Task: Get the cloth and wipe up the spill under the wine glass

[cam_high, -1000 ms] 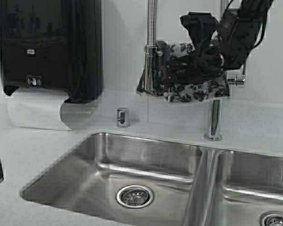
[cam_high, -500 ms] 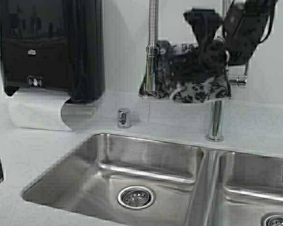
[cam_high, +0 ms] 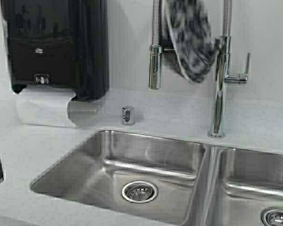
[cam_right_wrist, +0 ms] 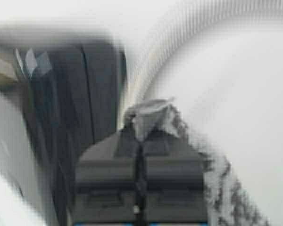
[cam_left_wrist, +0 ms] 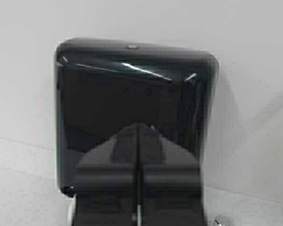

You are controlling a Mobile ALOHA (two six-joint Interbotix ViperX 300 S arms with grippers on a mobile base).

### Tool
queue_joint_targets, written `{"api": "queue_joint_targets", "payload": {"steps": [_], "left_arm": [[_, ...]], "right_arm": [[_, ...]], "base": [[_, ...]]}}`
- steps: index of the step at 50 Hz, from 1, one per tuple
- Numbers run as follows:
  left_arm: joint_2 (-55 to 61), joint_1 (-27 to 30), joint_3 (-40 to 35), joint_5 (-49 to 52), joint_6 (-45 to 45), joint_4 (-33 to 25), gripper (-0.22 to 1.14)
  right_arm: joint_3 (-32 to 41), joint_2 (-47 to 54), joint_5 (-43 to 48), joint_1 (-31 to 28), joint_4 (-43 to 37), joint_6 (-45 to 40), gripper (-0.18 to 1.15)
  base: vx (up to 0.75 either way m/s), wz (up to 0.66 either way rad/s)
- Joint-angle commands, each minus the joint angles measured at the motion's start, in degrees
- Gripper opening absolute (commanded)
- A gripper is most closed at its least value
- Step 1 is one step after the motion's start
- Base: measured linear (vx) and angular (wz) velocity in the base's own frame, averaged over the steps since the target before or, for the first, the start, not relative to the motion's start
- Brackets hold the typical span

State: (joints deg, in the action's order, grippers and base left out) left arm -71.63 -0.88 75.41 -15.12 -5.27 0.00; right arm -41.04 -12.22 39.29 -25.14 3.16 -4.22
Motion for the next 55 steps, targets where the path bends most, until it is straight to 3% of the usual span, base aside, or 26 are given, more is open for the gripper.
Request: {"api": "queue_joint_targets", "payload": {"steps": [1, 19, 55], "left_arm": [[1.4, 0.0, -0.4, -0.4, 0.1, -0.1, 0.02], [1.4, 0.0, 0.0, 0.6, 0.1, -0.1, 0.02], [1.1, 0.1, -0.2, 0.7, -0.4, -0.1, 0.02]], "right_arm": [[4.7, -6.7, -3.0, -1.9, 0.4, 0.2, 0.07], [8.5, -14.7, -10.5, -5.4, 2.6, 0.0, 0.07], [6.3, -21.1, -16.1, -6.6, 2.5, -0.4, 0.07]], "base": [[-0.09, 0.03], [-0.1, 0.03], [-0.14, 0.1]]}}
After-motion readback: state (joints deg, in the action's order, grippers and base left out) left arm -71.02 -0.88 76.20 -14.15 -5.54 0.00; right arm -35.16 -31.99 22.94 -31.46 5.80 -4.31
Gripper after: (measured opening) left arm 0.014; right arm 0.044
